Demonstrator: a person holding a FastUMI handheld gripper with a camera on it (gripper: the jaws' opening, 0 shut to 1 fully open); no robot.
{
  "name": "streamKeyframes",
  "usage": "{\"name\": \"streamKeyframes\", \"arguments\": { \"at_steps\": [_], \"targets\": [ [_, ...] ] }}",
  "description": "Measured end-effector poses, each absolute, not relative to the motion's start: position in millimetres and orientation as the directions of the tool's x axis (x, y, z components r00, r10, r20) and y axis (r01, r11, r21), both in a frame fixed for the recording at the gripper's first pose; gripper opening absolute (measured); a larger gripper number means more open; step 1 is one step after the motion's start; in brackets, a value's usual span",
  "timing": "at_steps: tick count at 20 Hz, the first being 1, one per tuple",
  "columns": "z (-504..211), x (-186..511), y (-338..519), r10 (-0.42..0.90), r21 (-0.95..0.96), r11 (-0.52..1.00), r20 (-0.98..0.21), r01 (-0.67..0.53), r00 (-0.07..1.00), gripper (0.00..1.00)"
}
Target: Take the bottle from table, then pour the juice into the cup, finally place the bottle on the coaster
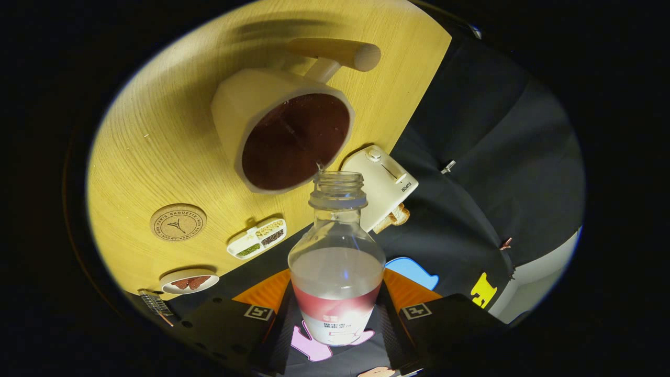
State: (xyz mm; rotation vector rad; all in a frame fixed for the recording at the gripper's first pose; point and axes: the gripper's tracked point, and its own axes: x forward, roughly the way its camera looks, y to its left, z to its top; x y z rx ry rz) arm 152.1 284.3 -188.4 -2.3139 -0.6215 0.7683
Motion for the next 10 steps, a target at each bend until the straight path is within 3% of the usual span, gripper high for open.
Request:
{"name": "streamKeyframes", "arguments": {
  "at_steps": [10],
  "targets": [
    [-187.9, 154.4, 275.5, 0.585, -0.674, -0.703, -0.369, 0.226, 0.722, 0.73]
  ]
}}
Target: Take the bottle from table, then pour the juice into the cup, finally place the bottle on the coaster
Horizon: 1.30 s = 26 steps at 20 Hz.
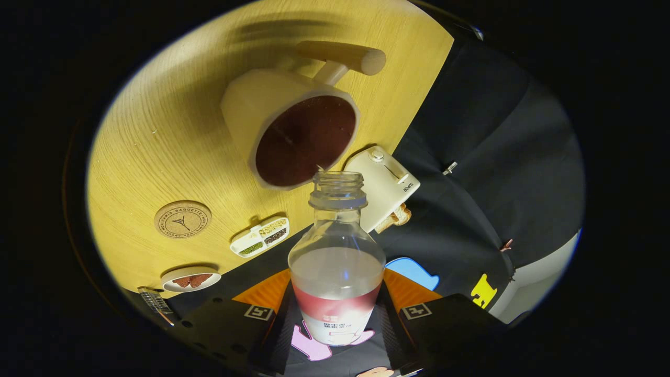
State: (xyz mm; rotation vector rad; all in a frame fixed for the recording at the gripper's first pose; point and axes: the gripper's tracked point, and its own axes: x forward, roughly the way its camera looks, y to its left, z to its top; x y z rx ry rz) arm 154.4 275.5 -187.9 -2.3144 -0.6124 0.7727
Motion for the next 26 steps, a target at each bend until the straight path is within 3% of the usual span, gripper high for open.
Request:
{"name": "streamKeyframes", "arguments": {
  "at_steps": [10, 14, 20, 26],
  "targets": [
    [-196, 156, 269, 0.618, -0.760, -0.629, -0.363, 0.162, 0.697, 0.73],
    [-192, 156, 258, 0.615, -0.850, -0.525, -0.343, 0.043, 0.710, 0.73],
    [-169, 157, 234, 0.571, -0.952, -0.181, -0.305, -0.246, 0.762, 0.74],
    [-135, 151, 211, 0.532, -0.855, 0.214, -0.303, -0.472, 0.790, 0.74]
  ]
}}
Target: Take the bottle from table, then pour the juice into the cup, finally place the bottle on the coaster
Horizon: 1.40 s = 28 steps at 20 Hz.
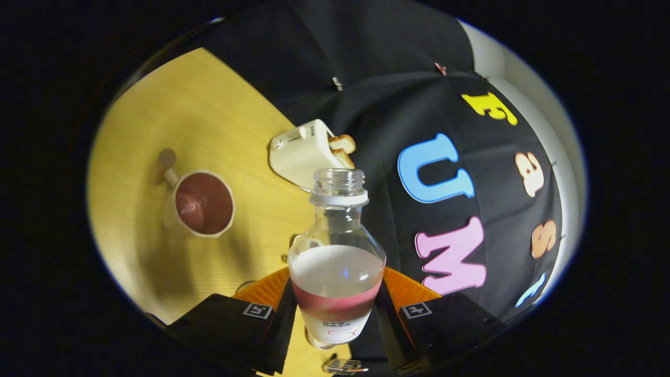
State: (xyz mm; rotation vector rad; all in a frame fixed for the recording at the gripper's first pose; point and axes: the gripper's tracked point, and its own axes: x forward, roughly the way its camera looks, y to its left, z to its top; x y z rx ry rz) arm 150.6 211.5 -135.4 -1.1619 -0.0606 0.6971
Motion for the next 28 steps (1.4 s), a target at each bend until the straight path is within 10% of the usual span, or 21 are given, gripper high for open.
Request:
{"name": "streamKeyframes", "arguments": {
  "at_steps": [13, 28],
  "targets": [
    [-107, 186, 175, 0.546, -0.241, 0.763, -0.256, -0.600, 0.798, 0.74],
    [-191, 236, 167, 0.477, 0.033, 0.878, -0.133, -0.477, 0.869, 0.74]
  ]
}}
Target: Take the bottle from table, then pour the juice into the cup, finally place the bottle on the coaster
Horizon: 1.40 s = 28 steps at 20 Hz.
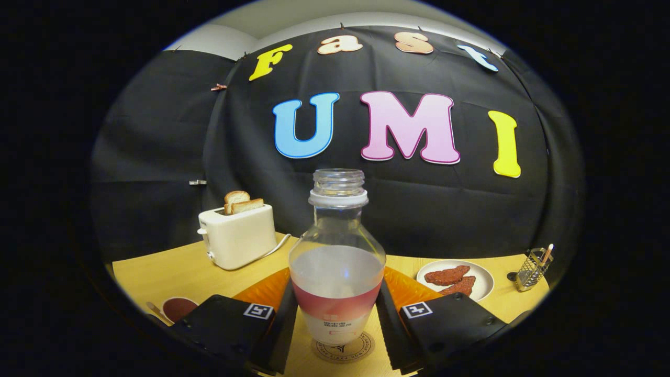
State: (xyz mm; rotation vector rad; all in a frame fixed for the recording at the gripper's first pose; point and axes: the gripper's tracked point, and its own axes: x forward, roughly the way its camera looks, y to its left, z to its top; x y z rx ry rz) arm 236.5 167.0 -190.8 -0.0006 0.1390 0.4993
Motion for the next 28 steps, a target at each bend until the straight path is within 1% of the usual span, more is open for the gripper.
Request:
{"name": "streamKeyframes", "arguments": {
  "at_steps": [4, 7, 11, 13, 16, 21, 23, 25, 26, 28],
  "targets": [
    [-226, 246, 166, 0.458, 0.054, 0.888, -0.194, -0.457, 0.867, 0.74],
    [-235, 249, 160, 0.438, 0.054, 0.898, -0.195, -0.436, 0.878, 0.74],
    [-253, 245, 156, 0.433, 0.073, 0.901, -0.226, -0.428, 0.873, 0.74],
    [-259, 244, 155, 0.432, 0.052, 0.900, -0.237, -0.433, 0.870, 0.75],
    [-256, 246, 154, 0.435, 0.017, 0.897, -0.216, -0.442, 0.874, 0.76],
    [-257, 244, 153, 0.439, 0.051, 0.897, -0.229, -0.440, 0.869, 0.78],
    [-257, 240, 157, 0.457, 0.068, 0.888, -0.234, -0.455, 0.858, 0.80],
    [-255, 239, 154, 0.448, 0.061, 0.892, -0.243, -0.448, 0.860, 0.99],
    [-253, 238, 154, 0.444, 0.054, 0.894, -0.243, -0.445, 0.863, 0.97],
    [-245, 234, 153, 0.440, 0.036, 0.895, -0.235, -0.445, 0.867, 0.97]
  ]
}}
